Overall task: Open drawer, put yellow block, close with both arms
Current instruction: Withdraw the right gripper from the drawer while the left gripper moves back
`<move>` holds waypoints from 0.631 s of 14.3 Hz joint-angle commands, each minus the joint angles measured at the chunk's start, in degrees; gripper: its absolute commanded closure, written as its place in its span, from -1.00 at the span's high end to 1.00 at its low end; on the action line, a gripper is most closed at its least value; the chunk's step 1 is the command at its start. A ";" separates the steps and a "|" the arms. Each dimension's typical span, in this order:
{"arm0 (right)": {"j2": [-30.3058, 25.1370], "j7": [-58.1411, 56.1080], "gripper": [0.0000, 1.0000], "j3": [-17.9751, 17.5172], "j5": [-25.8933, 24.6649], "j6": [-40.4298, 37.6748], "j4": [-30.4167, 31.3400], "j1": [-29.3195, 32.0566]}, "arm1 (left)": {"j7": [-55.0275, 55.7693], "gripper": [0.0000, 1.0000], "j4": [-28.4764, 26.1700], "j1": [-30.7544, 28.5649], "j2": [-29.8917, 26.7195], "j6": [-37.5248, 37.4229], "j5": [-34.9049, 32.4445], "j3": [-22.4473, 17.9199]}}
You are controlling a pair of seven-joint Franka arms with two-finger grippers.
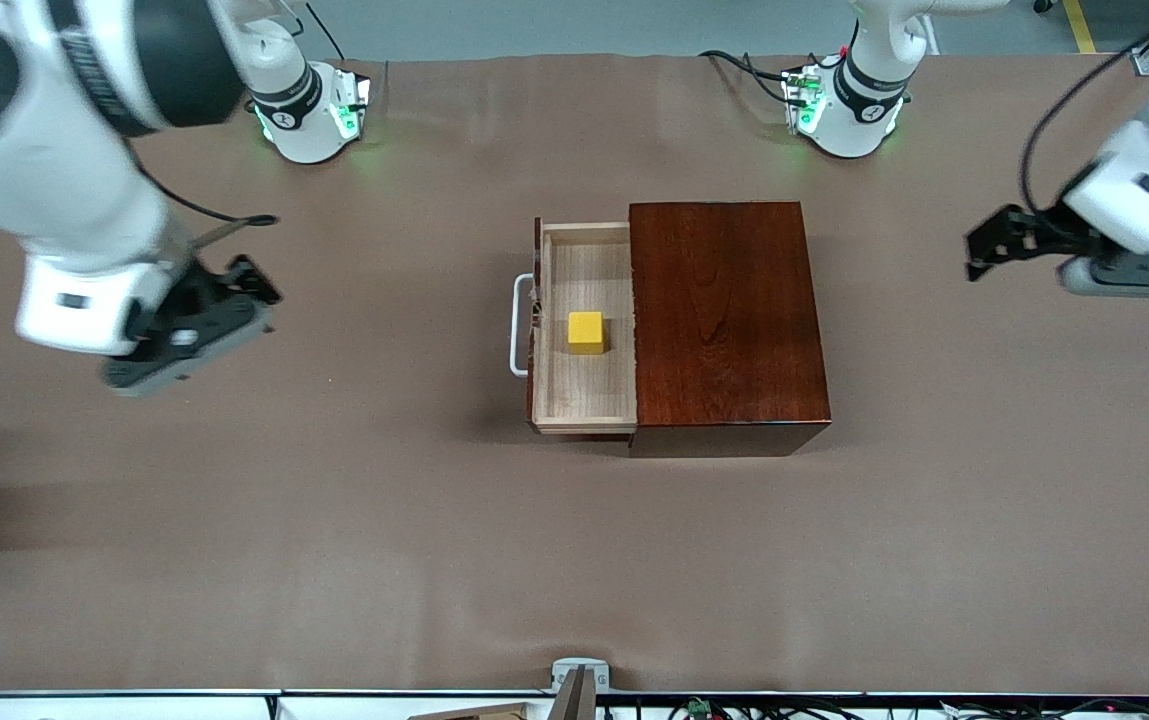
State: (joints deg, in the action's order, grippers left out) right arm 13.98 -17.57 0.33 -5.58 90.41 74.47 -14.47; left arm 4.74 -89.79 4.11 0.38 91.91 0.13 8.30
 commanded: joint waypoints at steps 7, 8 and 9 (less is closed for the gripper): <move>-12.39 6.91 1.00 1.61 9.01 -4.09 11.83 16.57 | 2.28 1.00 1.64 1.77 2.42 1.85 -0.12 30.34; -13.79 9.11 1.00 1.60 8.92 -4.36 12.88 16.49 | 2.55 1.00 1.73 2.47 3.74 4.65 -0.48 33.07; -14.50 10.96 1.00 1.60 8.92 -4.37 14.02 16.23 | 2.47 1.00 1.73 4.22 5.06 8.24 -1.96 34.67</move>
State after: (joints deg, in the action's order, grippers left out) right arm 3.48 -11.51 3.66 2.28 85.84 84.00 0.94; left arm 7.40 -88.95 6.68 2.46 95.68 0.04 39.61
